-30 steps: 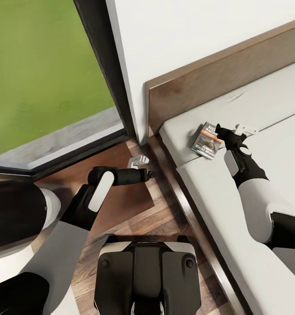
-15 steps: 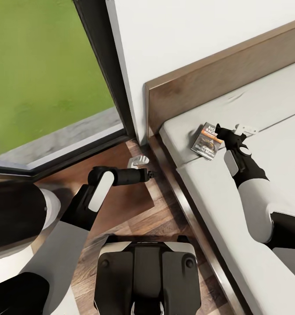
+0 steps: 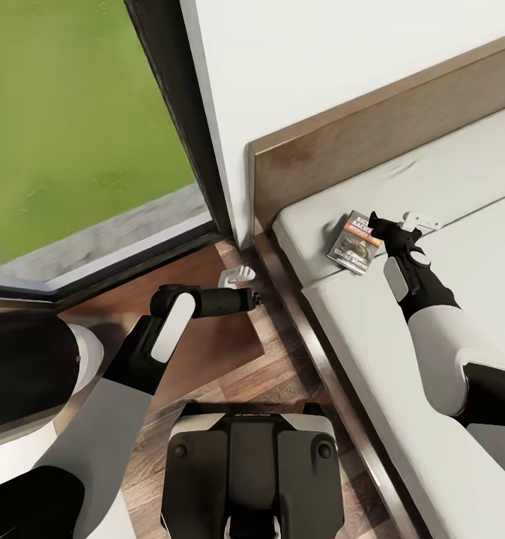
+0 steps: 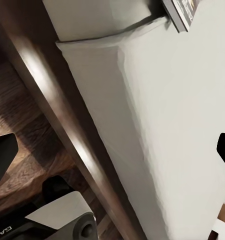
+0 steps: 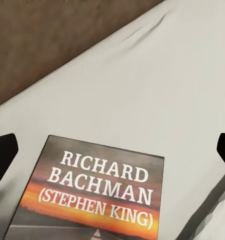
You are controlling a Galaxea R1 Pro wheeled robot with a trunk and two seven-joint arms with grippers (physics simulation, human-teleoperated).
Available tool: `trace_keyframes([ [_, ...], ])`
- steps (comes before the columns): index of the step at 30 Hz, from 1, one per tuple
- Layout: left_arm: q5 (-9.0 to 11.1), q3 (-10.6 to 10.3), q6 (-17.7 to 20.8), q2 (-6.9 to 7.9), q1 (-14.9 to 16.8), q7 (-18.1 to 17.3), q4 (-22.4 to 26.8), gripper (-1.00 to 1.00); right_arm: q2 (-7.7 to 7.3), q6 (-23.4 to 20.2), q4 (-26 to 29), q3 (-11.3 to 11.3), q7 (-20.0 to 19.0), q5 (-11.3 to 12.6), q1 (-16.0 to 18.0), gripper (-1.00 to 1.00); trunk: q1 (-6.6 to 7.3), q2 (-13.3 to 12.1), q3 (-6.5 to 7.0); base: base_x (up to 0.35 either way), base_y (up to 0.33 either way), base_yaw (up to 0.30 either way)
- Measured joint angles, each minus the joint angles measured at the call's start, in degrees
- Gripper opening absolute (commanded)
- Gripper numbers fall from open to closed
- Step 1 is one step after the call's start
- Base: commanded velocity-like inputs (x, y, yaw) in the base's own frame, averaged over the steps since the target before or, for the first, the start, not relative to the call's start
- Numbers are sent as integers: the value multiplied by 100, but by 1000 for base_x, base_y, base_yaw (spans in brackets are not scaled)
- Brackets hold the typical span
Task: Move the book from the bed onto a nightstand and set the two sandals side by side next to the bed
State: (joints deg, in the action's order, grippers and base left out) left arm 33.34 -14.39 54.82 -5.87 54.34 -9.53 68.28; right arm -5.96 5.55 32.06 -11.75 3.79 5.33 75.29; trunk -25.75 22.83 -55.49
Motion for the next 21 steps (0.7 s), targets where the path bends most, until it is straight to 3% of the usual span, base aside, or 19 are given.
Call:
trace_keyframes([
  [21, -4, 0, 0, 0, 1, -8, 0, 100, 0, -1, 7, -4, -21, 8, 0, 100, 0, 0, 0, 0, 0, 0],
])
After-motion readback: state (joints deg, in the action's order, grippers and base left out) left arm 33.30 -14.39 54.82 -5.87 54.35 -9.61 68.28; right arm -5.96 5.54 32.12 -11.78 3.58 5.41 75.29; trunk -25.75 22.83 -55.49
